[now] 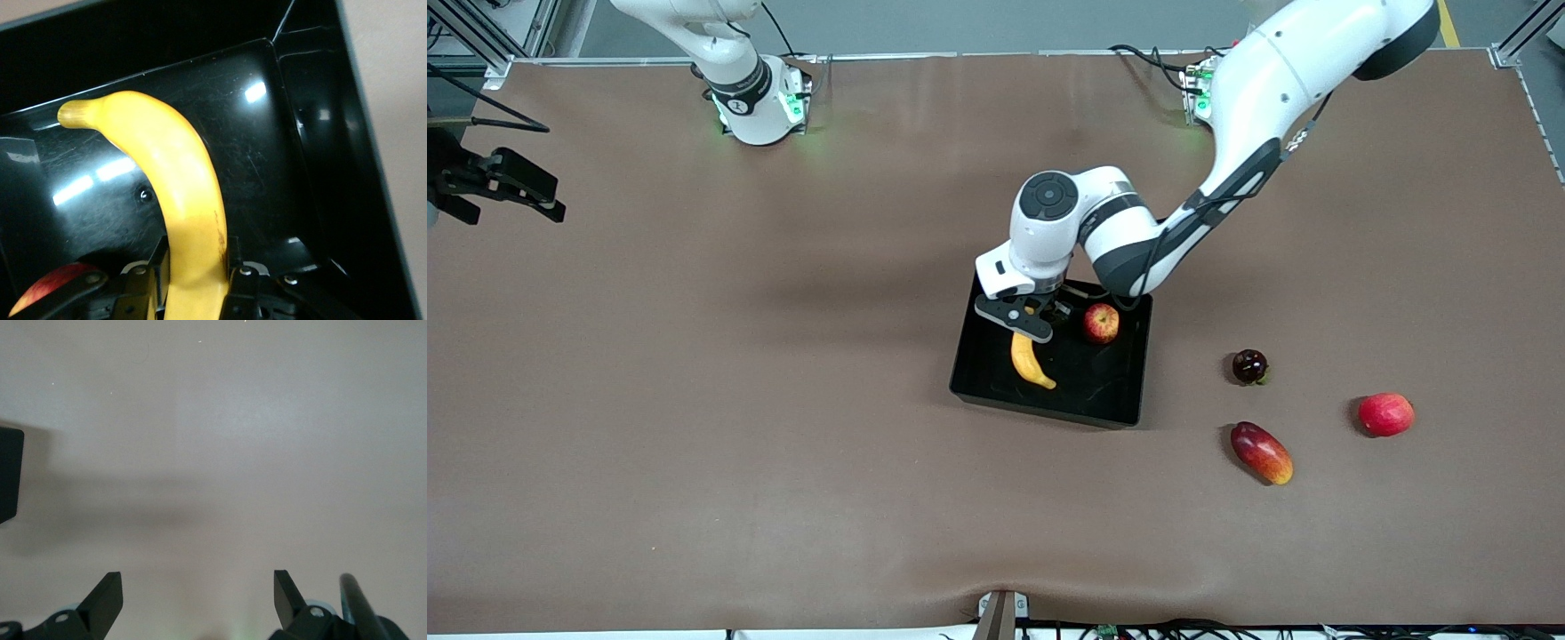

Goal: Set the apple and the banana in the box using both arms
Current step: 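Lower the banana into the box and open the left gripper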

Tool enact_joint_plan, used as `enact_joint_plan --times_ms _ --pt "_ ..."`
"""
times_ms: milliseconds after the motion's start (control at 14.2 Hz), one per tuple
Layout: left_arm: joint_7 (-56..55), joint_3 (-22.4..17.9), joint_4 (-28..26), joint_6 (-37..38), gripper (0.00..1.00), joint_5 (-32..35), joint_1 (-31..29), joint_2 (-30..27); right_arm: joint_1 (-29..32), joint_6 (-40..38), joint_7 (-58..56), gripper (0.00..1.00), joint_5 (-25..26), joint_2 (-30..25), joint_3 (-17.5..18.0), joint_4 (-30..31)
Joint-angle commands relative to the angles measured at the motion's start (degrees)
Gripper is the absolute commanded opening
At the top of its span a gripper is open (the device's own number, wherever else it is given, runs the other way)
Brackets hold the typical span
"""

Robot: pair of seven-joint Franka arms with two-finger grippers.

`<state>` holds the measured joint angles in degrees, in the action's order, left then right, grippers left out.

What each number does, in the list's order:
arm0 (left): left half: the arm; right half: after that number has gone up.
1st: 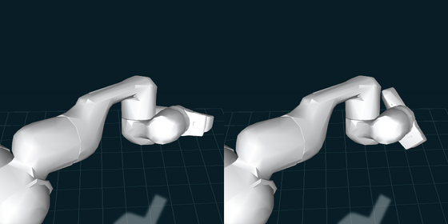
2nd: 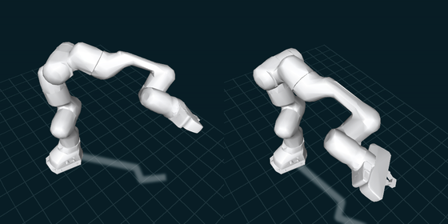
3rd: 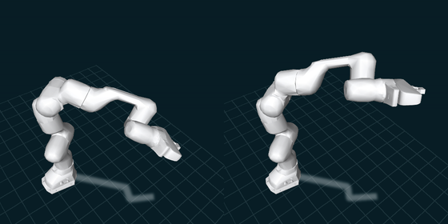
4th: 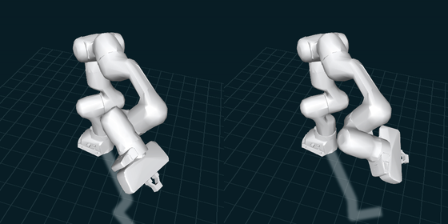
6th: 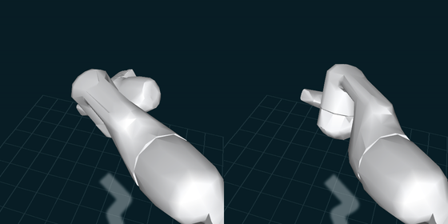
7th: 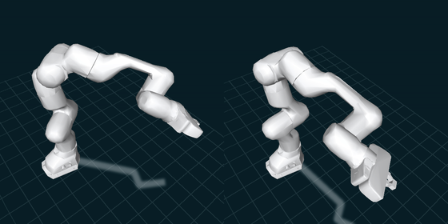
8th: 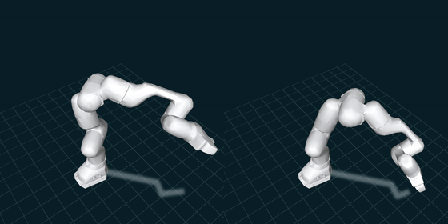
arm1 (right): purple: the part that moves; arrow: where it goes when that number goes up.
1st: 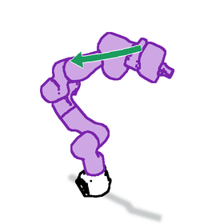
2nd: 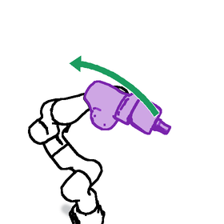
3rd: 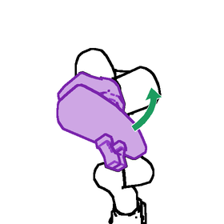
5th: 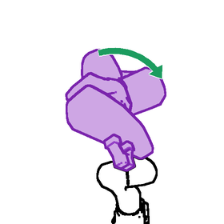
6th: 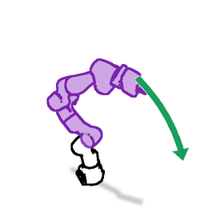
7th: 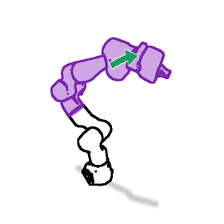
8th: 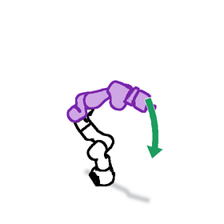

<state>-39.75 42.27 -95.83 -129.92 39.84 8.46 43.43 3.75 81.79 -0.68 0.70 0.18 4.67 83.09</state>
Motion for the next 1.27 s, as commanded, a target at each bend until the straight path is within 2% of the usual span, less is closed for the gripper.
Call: enact_joint_plan --times_ms 0,424,495,636,777,848,919,1201 --pt "-1.91 -3.24 0.47 -2.35 0.00 1.47 3.23 0.86 1.08 -0.76 -0.90 1.00 -0.61 0.08 0.51 -0.65" --pt "-1.91 -3.59 0.64 -3.59 0.00 1.38 3.32 2.89 1.08 -0.76 -0.90 1.00 -0.61 0.08 0.51 -0.65" --pt "-1.82 -4.29 0.99 -3.50 0.10 1.47 3.32 2.89 1.08 -0.76 -0.90 1.00 -0.61 0.08 0.51 -0.65" --pt "-1.64 -5.09 2.22 -3.50 0.20 1.29 3.41 3.15 1.17 -0.76 -0.90 1.00 -0.61 0.08 0.51 -0.65" --pt "-1.64 -5.18 3.02 -3.50 0.62 1.38 3.41 3.85 1.17 -0.76 -0.90 1.00 -0.61 0.08 0.51 -0.65" --pt "-1.64 -5.18 3.02 -3.50 0.96 1.38 3.41 3.76 1.17 -0.76 -0.90 1.00 -0.61 0.08 0.51 -0.57" --pt "-1.56 -5.18 3.28 -3.50 1.00 1.38 3.32 3.42 1.17 -0.76 -0.90 1.00 -0.61 0.08 0.51 -0.57" --pt "-1.56 -4.65 7.05 1.05 1.00 0.24 2.19 0.44 1.08 -0.76 -0.90 1.00 -0.61 0.08 0.51 -0.57"
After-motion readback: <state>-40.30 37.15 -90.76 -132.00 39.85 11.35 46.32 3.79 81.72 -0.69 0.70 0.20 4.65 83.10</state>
